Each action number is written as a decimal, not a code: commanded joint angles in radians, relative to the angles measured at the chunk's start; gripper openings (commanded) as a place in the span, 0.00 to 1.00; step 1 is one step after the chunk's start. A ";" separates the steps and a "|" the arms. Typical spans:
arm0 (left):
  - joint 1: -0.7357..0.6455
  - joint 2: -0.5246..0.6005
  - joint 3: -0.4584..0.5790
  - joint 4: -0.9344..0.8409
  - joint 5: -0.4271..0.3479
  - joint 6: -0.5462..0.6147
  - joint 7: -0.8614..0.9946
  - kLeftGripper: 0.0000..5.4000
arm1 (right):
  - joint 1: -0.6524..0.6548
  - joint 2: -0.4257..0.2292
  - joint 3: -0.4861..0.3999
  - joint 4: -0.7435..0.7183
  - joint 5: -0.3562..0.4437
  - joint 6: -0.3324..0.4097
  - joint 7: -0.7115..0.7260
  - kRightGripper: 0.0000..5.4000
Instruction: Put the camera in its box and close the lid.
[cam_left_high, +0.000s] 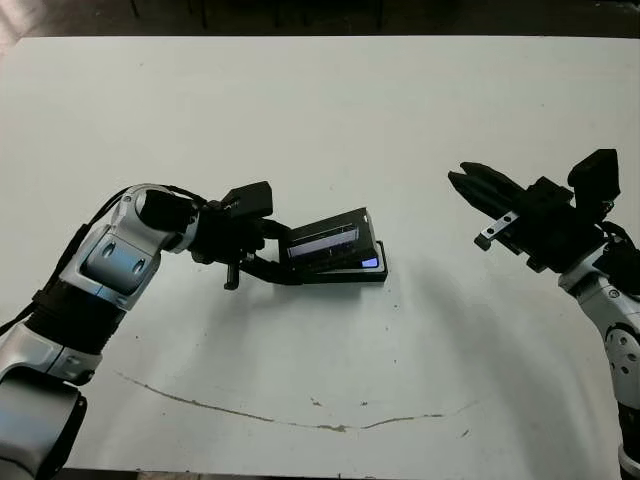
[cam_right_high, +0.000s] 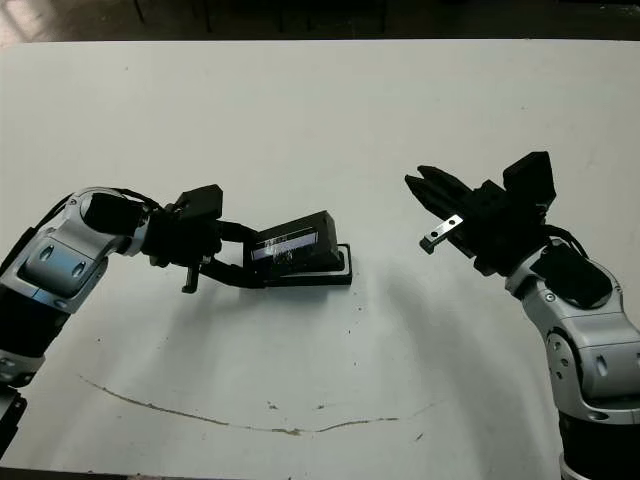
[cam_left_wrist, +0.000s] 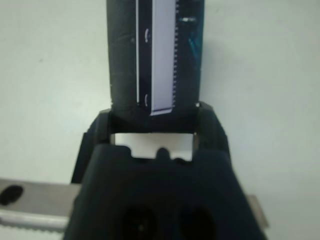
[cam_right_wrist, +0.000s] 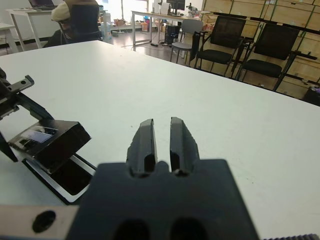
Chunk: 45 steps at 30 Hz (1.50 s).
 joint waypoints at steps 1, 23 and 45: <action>0.005 0.025 -0.022 0.002 0.028 0.000 -0.003 0.26 | 0.019 -0.009 0.004 0.011 -0.008 -0.002 0.003 0.00; -0.011 0.004 -0.048 0.031 0.034 -0.020 -0.026 0.26 | 0.030 -0.005 -0.001 -0.013 0.001 0.011 -0.006 0.00; -0.026 0.008 -0.045 0.040 -0.012 0.031 -0.092 0.26 | 0.030 -0.012 0.013 -0.020 -0.027 0.015 -0.019 0.00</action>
